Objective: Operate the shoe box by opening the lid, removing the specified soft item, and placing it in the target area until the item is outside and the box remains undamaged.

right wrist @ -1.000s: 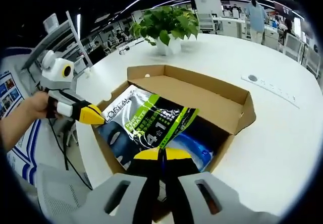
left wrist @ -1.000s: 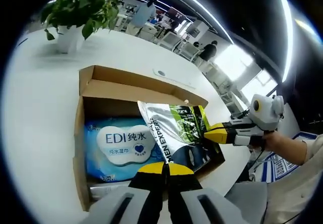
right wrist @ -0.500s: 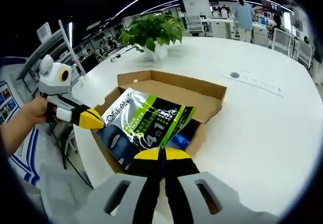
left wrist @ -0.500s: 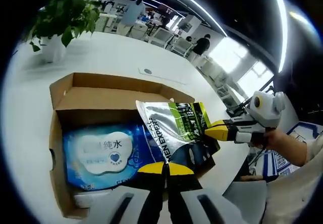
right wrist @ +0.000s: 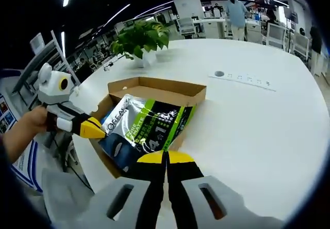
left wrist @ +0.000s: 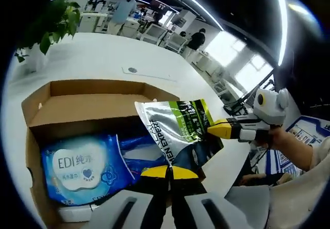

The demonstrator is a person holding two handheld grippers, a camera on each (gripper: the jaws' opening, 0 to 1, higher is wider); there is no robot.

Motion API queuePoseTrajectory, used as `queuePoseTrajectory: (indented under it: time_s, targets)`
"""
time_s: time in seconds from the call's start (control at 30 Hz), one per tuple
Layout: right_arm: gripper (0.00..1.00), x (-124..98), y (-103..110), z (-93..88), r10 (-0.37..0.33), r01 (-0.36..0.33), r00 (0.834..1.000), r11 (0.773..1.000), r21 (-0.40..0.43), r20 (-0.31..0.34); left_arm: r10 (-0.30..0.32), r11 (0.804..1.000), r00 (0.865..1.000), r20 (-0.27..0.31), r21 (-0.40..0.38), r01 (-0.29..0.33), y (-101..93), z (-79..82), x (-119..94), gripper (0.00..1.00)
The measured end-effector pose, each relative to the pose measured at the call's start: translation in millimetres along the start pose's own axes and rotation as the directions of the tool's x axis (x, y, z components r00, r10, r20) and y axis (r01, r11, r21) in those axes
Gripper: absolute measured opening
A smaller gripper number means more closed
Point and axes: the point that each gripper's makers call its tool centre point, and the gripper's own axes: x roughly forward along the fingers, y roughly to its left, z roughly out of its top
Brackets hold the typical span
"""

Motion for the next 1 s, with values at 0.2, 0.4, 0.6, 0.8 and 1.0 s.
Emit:
queuePoseTrajectory:
  time_s: [0.2,0.4,0.6,0.8,1.0]
  targets:
    - [0.00,-10,-18,-5.4,-0.027,0.027,1.000,1.000,0.015,-0.007,-0.010,1.000,1.000,-0.023,0.020,0.010,-12.5,1.5,15,0.00]
    - [0.00,-19,-33,-7.4,-0.046,0.047,0.999,0.998,0.037,-0.009,-0.022,0.999,0.999,-0.047,0.036,0.023,-22.7,3.7,30,0.00]
    - [0.00,-27,-49,-9.3,-0.061,0.062,0.998,0.997,0.053,-0.007,-0.036,0.998,0.997,-0.064,0.054,0.040,-30.7,8.2,44,0.00]
    - [0.00,-34,-62,-12.2,-0.073,0.073,0.997,0.996,0.052,-0.010,-0.045,0.996,0.996,-0.080,0.070,0.051,-40.6,9.3,56,0.00]
    - [0.00,-40,-78,-15.9,-0.088,0.089,0.996,0.995,0.054,-0.018,-0.064,0.994,0.993,-0.101,0.084,0.072,-51.9,9.0,70,0.00]
